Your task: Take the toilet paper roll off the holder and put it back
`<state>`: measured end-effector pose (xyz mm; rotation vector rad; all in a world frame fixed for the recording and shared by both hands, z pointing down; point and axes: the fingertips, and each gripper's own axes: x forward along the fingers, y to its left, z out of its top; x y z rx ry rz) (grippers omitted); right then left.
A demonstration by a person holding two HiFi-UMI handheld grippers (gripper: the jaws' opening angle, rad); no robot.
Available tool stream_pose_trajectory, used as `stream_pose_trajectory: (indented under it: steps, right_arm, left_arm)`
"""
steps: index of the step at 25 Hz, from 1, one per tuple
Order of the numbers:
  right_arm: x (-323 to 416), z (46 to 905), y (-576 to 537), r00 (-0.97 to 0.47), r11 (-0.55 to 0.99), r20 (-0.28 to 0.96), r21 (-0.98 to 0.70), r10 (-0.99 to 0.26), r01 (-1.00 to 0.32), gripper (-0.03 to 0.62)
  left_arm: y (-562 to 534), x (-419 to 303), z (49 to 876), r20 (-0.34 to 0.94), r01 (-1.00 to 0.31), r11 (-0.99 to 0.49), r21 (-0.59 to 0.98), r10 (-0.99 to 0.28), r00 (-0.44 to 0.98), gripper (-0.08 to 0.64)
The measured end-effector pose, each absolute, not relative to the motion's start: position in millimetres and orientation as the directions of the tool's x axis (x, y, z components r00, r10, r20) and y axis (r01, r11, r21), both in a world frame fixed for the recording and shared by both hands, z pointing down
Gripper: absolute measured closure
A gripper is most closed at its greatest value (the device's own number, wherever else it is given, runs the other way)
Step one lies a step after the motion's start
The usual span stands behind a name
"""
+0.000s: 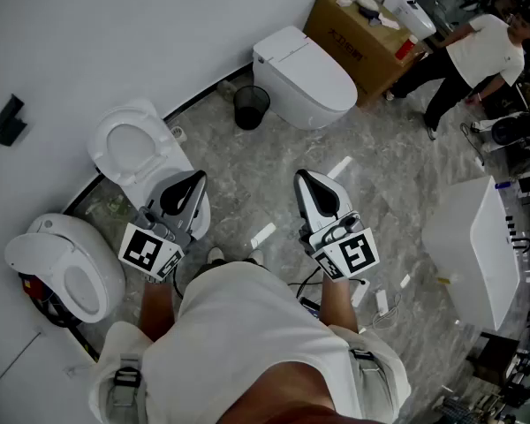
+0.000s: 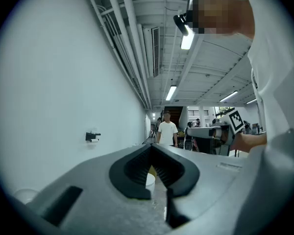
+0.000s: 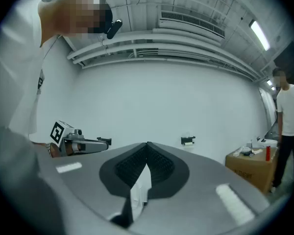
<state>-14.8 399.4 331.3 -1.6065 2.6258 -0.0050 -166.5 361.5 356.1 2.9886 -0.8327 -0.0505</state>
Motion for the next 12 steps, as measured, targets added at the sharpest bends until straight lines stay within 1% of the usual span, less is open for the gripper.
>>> stream_pose_trajectory:
  steps: [12]
  right_arm:
    - [-16.3, 329.5, 403.5, -0.46, 0.463, -0.055, -0.038, -0.886, -0.886, 0.591]
  left_arm:
    - [366.9, -167.5, 354.3, -0.022, -0.521, -0.853, 0.045, -0.522, 0.853, 0.56]
